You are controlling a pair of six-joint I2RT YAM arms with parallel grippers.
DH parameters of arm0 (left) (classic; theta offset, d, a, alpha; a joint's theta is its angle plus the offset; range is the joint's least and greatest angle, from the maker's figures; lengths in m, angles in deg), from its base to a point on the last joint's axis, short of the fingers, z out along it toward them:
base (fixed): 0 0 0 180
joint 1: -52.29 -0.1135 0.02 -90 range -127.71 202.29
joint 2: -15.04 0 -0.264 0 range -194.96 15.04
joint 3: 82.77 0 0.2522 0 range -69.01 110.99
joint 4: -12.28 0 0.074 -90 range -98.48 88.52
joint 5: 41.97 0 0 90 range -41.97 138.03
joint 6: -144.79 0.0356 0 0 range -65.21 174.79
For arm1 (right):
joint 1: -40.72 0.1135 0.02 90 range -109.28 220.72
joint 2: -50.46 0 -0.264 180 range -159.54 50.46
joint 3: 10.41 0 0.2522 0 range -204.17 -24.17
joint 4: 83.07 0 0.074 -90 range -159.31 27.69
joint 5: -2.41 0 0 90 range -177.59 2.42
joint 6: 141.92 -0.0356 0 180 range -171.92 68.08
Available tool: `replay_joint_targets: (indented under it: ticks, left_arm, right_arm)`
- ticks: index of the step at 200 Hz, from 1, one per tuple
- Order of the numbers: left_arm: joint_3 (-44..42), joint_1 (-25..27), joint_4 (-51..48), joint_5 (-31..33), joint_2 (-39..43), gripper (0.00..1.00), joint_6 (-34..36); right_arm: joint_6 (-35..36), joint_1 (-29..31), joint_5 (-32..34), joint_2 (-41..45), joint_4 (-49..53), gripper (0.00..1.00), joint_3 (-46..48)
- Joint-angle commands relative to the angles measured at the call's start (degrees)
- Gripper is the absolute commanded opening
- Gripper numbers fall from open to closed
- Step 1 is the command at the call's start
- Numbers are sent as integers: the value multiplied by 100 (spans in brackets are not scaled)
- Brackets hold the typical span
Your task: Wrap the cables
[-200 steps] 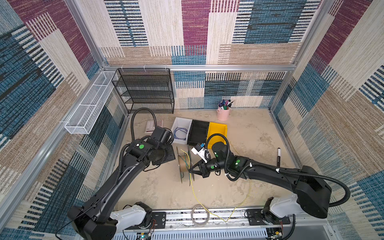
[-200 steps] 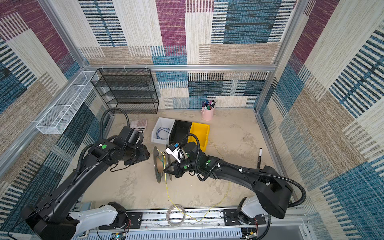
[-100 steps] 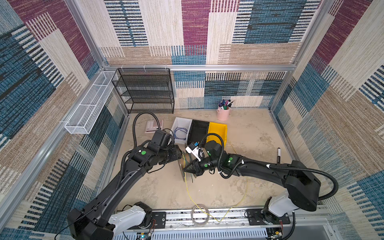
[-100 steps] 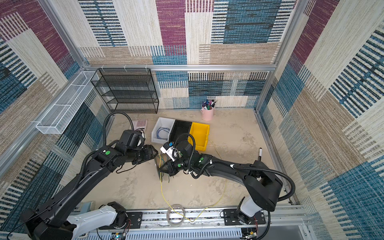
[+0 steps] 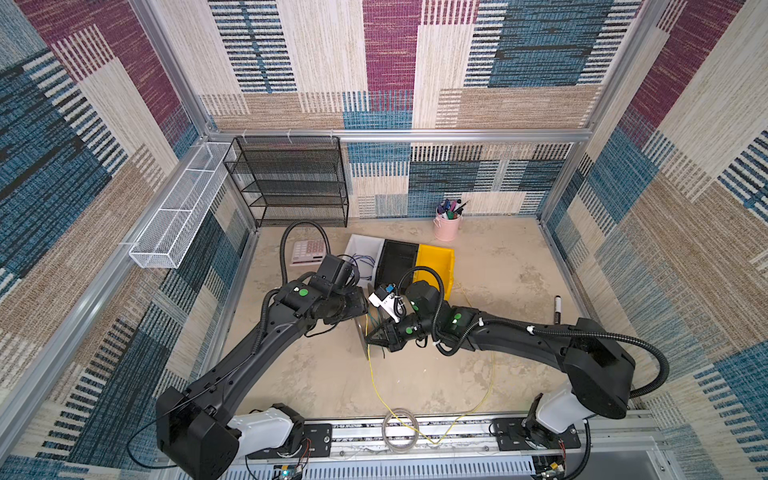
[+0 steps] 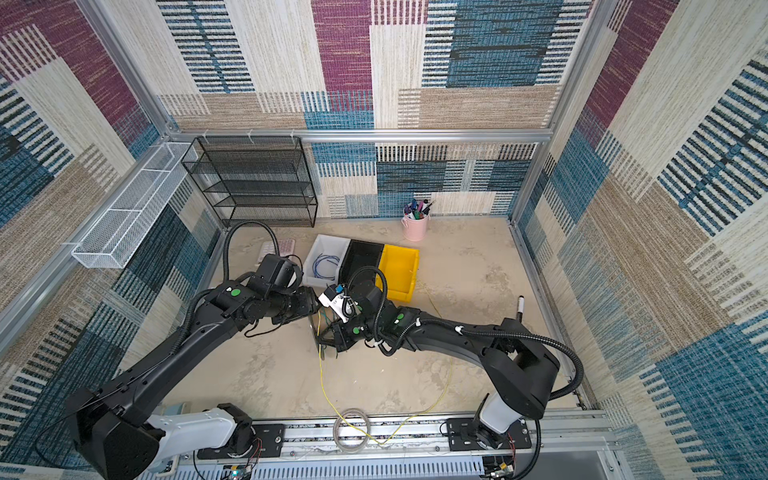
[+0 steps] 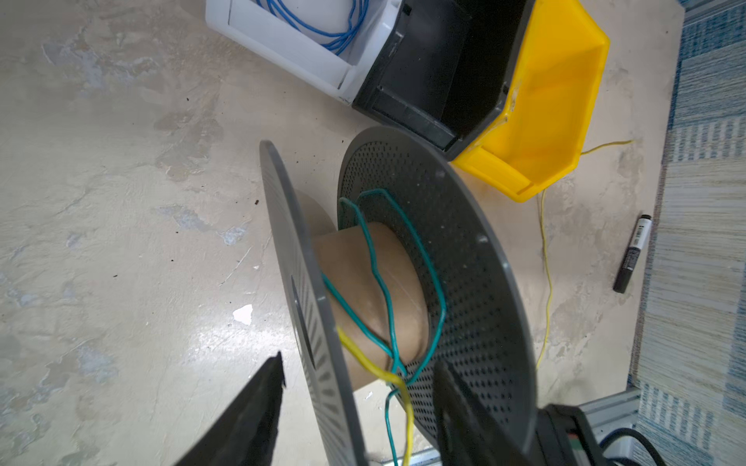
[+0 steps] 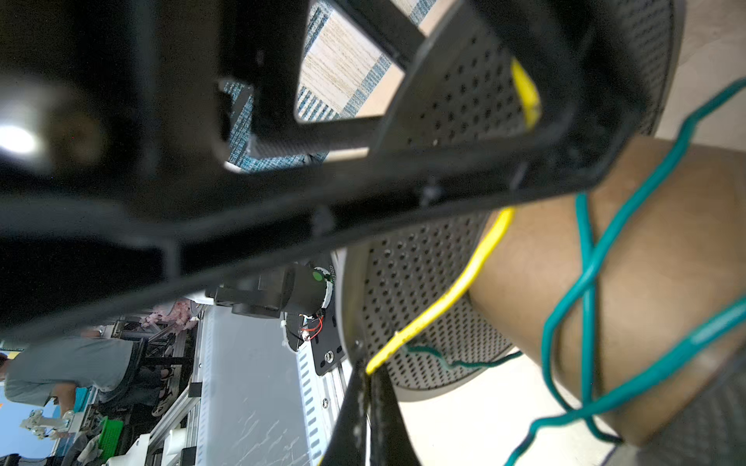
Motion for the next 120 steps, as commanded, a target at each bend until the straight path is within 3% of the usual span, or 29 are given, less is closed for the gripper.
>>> replay_joint_targets:
  ticks: [1,49,95,120]
  left_arm:
    - [-52,2,82,130,-103,59,15]
    - [-63,2,72,192,-304,48,16]
    - [60,2,-102,291,-472,26,55]
    - [126,2,-212,340,-563,22,56]
  right_arm:
    - [61,18,-42,-22,-138,0,-21]
    - [105,23,-18,-84,-121,0,-55]
    - [157,25,-85,-175,-121,0,-115]
    - [192,28,-112,-216,-86,0,-181]
